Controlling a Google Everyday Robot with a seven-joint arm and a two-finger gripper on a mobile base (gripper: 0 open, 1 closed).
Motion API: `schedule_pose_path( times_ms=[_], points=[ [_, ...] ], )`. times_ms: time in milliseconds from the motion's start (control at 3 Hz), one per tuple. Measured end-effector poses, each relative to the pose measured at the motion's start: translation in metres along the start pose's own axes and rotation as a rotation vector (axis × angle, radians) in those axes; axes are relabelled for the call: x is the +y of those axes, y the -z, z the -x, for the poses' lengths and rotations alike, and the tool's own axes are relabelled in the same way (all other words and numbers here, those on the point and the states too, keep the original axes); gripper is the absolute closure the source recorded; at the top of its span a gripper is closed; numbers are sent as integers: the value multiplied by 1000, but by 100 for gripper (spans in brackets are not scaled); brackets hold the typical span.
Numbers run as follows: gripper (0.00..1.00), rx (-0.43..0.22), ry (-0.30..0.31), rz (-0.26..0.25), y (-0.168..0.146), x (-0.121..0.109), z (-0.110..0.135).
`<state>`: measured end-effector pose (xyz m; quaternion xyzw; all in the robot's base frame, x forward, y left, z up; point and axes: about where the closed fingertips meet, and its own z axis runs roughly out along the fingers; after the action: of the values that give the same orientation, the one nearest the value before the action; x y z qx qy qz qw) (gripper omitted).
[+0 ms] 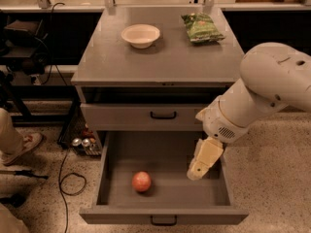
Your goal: Pick apple from middle drawer and place on counter
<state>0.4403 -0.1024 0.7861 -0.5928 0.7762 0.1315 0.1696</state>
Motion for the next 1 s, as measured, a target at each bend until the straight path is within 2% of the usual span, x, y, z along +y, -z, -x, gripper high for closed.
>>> schedule_pose_path(
  times_ms=[333,667,1000],
  points=[
    [0,-29,-42,-1,-22,-1,-6],
    [0,-107,-170,58,-96,12,-26],
    [0,-186,-304,104,-195,21,-36]
  ],
)
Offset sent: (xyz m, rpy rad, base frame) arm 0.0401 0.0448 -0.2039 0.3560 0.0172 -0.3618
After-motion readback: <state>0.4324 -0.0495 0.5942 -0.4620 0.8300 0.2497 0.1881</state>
